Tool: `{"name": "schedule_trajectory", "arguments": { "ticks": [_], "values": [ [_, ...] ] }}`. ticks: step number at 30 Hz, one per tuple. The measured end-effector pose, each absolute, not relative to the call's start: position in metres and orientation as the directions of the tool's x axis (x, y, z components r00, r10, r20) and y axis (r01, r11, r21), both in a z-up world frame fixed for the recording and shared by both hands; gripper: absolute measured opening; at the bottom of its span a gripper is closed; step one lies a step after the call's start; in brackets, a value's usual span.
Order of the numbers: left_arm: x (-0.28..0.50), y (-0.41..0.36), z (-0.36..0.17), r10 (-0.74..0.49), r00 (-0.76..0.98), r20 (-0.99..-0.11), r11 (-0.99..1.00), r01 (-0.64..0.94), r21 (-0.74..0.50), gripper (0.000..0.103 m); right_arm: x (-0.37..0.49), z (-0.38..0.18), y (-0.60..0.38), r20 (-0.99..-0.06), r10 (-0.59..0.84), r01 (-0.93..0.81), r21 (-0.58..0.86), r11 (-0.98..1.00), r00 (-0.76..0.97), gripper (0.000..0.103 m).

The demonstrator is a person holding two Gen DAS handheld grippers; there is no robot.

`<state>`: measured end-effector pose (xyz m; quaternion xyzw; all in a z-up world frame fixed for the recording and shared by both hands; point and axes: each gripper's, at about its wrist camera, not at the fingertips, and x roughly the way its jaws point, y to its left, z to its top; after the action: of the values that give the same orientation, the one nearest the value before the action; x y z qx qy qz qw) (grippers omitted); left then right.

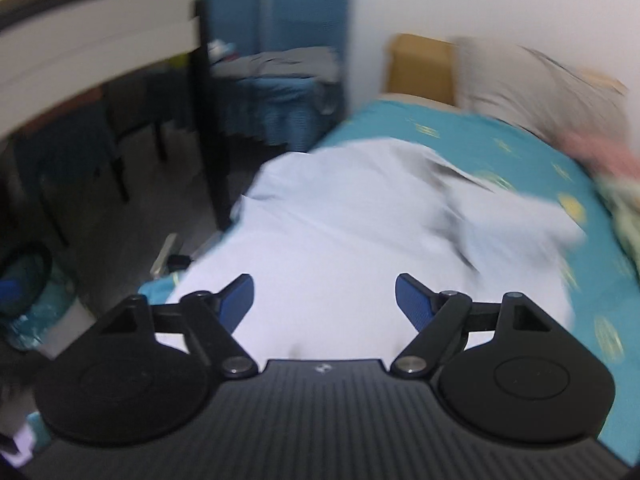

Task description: Fold clothes

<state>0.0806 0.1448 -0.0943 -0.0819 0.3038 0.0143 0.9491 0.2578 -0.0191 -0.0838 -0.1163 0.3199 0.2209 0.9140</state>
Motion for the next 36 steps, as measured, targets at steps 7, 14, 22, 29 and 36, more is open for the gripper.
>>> {"name": "schedule_trajectory", "arguments": {
  "ticks": [7, 14, 22, 29, 36],
  "values": [
    [0.114, 0.184, -0.138, -0.038, 0.763, -0.645, 0.959, -0.154, -0.238, 0.103, 0.345, -0.128, 0.133, -0.706, 0.365, -0.699, -0.254, 0.669, 0.606, 0.071],
    [0.134, 0.205, -0.167, -0.096, 0.722, -0.685, 0.916, -0.206, -0.345, 0.102, 0.379, -0.202, 0.219, -0.763, 0.281, -0.775, -0.418, 0.474, 0.583, 0.065],
    [0.131, 0.208, -0.171, -0.189, 0.736, -0.649, 0.877, -0.171, -0.450, 0.102, 0.396, -0.229, 0.216, -0.694, 0.225, -0.685, -0.506, 0.524, 0.684, 0.008],
    [0.125, 0.209, -0.165, -0.267, 0.795, -0.545, 0.818, -0.112, -0.565, 0.102, 0.392, -0.150, 0.168, -0.497, 0.353, -0.556, -0.351, 0.753, 0.793, 0.005],
    [0.123, 0.189, -0.156, -0.290, 0.834, -0.469, 0.829, -0.026, -0.559, 0.102, 0.382, -0.098, 0.036, -0.339, 0.212, -0.261, -0.105, 0.960, 0.917, 0.005]
  ]
}}
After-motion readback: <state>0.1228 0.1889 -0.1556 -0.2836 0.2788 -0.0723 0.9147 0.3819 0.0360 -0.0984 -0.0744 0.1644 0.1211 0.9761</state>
